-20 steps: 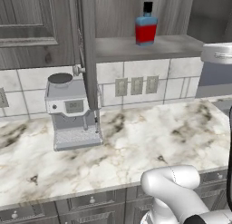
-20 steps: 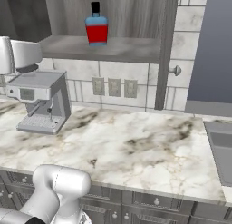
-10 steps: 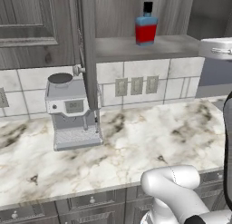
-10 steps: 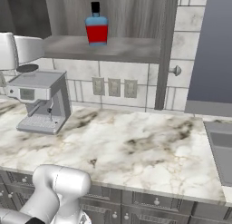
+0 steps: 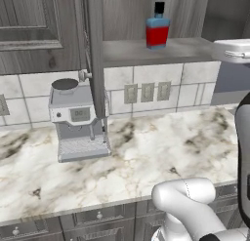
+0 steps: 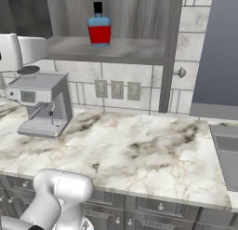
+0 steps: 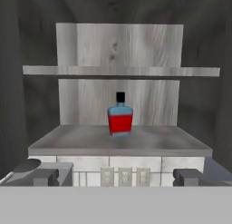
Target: Get the candle and the liquor from the cabinet and move them to the dining counter.
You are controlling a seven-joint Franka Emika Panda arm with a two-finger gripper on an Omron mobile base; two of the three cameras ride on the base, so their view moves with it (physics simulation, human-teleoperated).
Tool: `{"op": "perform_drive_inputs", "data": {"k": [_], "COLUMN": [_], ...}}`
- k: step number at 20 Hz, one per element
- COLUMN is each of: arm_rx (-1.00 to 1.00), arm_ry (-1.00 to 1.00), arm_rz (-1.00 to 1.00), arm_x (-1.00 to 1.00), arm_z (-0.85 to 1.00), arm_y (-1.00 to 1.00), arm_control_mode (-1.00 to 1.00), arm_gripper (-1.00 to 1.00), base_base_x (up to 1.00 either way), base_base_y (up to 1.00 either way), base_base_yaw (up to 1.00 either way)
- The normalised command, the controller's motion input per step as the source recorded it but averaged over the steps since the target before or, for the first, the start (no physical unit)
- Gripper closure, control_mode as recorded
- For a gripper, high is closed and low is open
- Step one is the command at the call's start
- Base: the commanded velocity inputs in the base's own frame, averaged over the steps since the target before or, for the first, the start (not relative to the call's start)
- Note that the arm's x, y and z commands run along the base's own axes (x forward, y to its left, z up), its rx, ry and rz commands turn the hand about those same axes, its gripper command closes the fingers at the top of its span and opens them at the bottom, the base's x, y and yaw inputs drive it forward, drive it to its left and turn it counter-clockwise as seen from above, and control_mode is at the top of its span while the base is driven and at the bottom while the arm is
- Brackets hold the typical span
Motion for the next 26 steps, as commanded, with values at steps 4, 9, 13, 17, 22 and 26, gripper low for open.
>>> {"op": "perform_drive_inputs", "data": {"k": [4,9,13,17,22,26], "arm_rx": [0.00,0.00,0.00,0.00,0.00,0.00], "arm_ry": [-0.02,-0.01,-0.04,-0.01,-0.01,-0.01], "arm_rz": [0.00,0.00,0.00,0.00,0.00,0.00], "arm_x": [0.13,0.16,0.26,0.22,0.41,0.25], "arm_z": [0.04,0.08,0.02,0.10,0.17,0.02], "arm_y": [0.00,0.00,0.00,0.00,0.00,0.00], "arm_control_mode": [-1.00,-1.00,-1.00,-1.00,-1.00,-1.00], "arm_gripper": [-1.00,-1.00,-1.00,-1.00,-1.00,-1.00], "base_base_x": [0.00,0.00,0.00,0.00,0.00,0.00], "base_base_y": [0.00,0.00,0.00,0.00,0.00,0.00], "base_base_yaw": [0.00,0.00,0.00,0.00,0.00,0.00]}}
